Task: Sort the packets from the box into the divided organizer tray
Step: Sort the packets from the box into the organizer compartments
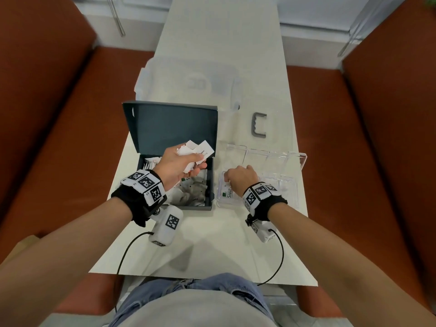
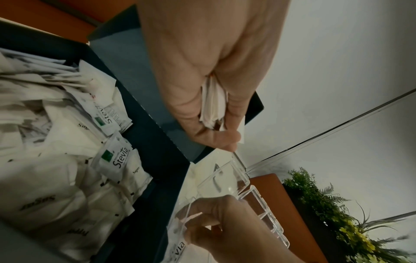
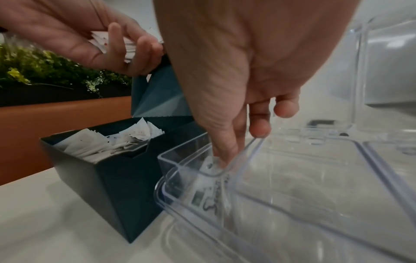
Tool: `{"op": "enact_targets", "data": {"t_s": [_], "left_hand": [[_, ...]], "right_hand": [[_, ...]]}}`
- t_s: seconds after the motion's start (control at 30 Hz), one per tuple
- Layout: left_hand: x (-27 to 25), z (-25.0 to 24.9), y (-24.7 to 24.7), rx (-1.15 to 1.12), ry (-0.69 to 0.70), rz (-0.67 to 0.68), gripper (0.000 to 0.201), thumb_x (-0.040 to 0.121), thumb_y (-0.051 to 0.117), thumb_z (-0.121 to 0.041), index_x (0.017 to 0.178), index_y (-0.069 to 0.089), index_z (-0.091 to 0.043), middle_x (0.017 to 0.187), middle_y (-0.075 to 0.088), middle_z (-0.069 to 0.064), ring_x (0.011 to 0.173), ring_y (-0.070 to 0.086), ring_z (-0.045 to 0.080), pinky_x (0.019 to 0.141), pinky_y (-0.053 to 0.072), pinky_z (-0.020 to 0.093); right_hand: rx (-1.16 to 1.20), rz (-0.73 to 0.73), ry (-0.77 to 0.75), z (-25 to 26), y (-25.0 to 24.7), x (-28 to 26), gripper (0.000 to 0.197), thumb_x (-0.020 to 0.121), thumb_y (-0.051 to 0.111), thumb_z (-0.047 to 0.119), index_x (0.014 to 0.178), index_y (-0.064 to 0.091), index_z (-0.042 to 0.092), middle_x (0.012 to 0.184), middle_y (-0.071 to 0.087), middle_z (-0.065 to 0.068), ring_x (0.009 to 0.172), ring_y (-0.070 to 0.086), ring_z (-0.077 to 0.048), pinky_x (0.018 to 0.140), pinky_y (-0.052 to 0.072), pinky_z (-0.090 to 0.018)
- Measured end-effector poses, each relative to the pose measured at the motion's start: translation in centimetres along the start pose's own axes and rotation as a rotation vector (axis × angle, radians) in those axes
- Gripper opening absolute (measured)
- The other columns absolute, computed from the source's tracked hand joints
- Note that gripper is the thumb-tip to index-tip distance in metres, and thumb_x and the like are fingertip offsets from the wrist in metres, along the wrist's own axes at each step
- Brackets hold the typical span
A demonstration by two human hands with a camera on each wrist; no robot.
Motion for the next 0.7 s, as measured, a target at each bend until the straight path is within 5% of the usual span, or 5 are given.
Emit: {"op": "enact_targets", "data": {"t_s": [0.3,0.47,0.6,0.7], "left_hand": [[-0.1,0.2,-0.3,-0.006,-0.014,0.001,0.021,0.087,0.066,0.001,0.107,0.06,-0.004,0.09,0.07,0.013,0.072,0.072,0.017,0.053,0.053,0.019],[-0.1,0.2,-0.1,0.005,-0.02,0.021,0.019,0.085,0.069,0.0,0.102,0.063,-0.007,0.084,0.072,0.01,0.073,0.073,0.018,0.05,0.051,0.02],[-0.1,-0.3,0.1,0.02,-0.003,0.065,0.018,0.084,0.071,-0.002,0.099,0.065,-0.009,0.082,0.075,0.007,0.077,0.073,0.02,0.049,0.051,0.02],[-0.3,-0.9,0.7,0.023,0.023,0.114,0.02,0.083,0.072,-0.003,0.101,0.066,-0.008,0.087,0.074,0.009,0.076,0.072,0.021,0.051,0.051,0.02]], "right_hand": [[-0.016,0.009,-0.031,0.1,-0.4,-0.1,0.032,0.092,0.049,0.004,0.121,0.059,0.016,0.111,0.065,-0.005,0.105,0.061,-0.023,0.093,0.037,-0.032],[0.222,0.016,-0.042,-0.4,-3.9,-1.6,0.032,0.096,0.046,0.011,0.124,0.059,0.017,0.117,0.061,-0.011,0.102,0.061,-0.028,0.088,0.047,-0.033],[0.53,-0.325,-0.09,-0.9,-9.0,-3.7,0.026,0.096,0.049,0.014,0.117,0.063,0.017,0.091,0.069,-0.004,0.07,0.062,-0.015,0.074,0.051,-0.019],[0.706,-0.469,-0.062,-0.7,-11.3,-4.6,0.026,0.097,0.053,0.022,0.121,0.061,0.016,0.088,0.068,0.001,0.067,0.059,-0.009,0.069,0.041,-0.01]]}}
Point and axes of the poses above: each hand's wrist, its own x-axis towards the middle knuckle, its own y-axis out of the palm, z = x × y, the point moved 2 cm from there along x, towards the middle knuckle
